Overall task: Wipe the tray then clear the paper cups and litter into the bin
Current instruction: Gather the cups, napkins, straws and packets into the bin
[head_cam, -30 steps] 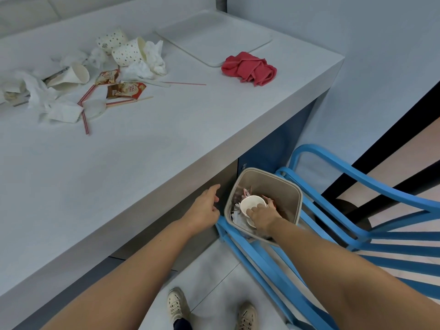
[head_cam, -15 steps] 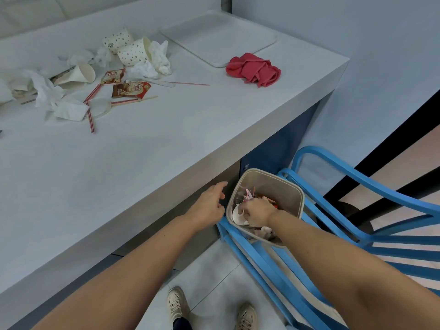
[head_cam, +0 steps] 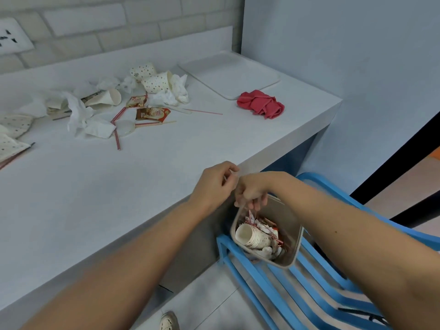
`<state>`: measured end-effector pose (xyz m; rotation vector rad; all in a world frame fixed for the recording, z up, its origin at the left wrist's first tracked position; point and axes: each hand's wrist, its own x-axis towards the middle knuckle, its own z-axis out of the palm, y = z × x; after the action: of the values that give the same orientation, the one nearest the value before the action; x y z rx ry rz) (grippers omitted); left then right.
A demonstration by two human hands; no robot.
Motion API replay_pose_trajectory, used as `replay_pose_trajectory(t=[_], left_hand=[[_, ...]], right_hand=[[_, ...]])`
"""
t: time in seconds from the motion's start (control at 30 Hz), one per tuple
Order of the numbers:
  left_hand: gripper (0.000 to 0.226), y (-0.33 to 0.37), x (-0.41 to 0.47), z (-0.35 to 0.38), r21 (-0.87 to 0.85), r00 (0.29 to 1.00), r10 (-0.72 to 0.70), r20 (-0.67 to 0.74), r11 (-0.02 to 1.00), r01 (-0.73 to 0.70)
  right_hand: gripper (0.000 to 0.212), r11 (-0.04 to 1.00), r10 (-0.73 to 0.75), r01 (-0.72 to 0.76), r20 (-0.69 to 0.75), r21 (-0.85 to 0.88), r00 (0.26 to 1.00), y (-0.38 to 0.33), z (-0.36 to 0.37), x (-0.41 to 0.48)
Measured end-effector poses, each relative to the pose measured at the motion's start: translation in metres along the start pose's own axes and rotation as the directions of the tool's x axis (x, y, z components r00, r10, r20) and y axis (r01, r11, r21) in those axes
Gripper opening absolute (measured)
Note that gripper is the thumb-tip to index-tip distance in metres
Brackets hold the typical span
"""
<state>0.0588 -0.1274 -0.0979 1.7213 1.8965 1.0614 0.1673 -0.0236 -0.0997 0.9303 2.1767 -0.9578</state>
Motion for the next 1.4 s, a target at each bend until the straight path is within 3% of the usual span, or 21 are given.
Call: replay_pose_trajectory(t=[0.13,0.33,0.87,1.2,1.4], left_hand=[[0.019,-0.003,0.006,-0.034,0.044,0.996,0.012,-0.087,0.999,-0.008],[0.019,-0.025,0.009,-0.092,0.085,0.971,-0.085,-0.222,0.991,0.107],[0.019,-0.146,-0.019,-0.251,0.096,0.812,-0.360,-0.459,0.889,0.448],[0.019,-0.218,-0.043,-0.347,0.191,0.688,-0.362,-0.629,0.786,0.588],[0.055,-0.260,-0.043,-0.381,0.207,0.628,-0.537,-0.564,0.644,0.737]], right_hand=[[0.020,0.991,0.001,0.007,0.053,-0.136,0.999,-0.050,-0.031,-0.019],[0.027,0.961,-0.091,0.072,-0.061,-0.266,0.994,-0.121,-0.055,-0.020],[0.036,0.883,-0.398,0.287,-0.268,-0.371,0.877,-0.291,-0.066,0.055],[0.028,0.879,-0.448,0.369,-0.256,-0.302,0.856,-0.378,-0.050,0.110],[0.020,0.907,-0.419,0.391,-0.243,-0.154,0.875,-0.406,-0.042,0.138]])
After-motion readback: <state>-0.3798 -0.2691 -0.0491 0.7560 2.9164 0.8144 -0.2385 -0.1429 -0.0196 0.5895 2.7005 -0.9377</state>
